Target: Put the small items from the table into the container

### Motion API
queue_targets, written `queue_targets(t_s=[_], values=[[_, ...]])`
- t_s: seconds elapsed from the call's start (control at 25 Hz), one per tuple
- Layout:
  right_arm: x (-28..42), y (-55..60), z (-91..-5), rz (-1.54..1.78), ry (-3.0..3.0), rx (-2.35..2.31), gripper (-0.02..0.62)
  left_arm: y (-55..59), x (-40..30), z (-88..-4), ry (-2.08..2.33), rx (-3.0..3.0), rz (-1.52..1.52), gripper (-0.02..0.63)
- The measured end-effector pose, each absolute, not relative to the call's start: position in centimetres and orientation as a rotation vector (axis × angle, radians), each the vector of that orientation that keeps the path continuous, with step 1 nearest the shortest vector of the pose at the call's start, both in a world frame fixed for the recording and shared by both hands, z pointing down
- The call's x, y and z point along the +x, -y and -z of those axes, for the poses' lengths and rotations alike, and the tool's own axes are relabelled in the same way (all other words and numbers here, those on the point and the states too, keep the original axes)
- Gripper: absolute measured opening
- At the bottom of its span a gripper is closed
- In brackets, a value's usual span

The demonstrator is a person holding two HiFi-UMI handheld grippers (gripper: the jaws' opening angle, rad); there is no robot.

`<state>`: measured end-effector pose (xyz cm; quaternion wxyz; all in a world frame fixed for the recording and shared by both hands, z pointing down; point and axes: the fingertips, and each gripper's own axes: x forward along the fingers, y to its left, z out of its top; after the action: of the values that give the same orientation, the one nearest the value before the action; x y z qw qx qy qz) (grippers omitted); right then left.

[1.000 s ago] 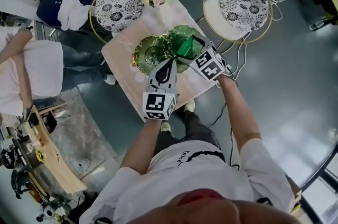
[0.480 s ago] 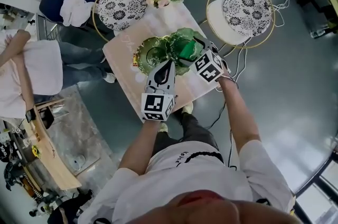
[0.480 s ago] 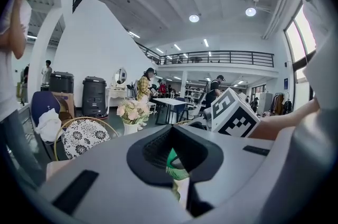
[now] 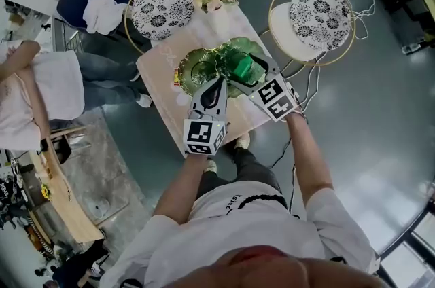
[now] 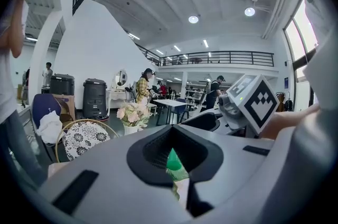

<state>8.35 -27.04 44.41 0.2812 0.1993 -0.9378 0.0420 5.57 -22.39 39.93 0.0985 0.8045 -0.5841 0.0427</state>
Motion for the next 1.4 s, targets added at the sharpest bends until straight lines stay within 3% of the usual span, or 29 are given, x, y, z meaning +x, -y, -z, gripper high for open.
queue_targets(t_s=[0.36, 0.48, 1.4], values=[[8.3, 26.2, -41.1, -0.099, 2.630, 0.688, 0.067, 21.5, 5.6, -39.4, 1.736, 2.388, -0.132, 0.006], [8.4, 25.3, -40.5, -0.101, 2.652, 0.734, 0.015, 20.7, 5.5, -39.3, 1.724, 2.393, -0.131, 0.006], [6.3, 10.7, -35.5, -0.517, 2.843, 1.052, 0.015, 8.8, 1.6, -35.6, 1.504, 2.527, -0.025, 0.006]])
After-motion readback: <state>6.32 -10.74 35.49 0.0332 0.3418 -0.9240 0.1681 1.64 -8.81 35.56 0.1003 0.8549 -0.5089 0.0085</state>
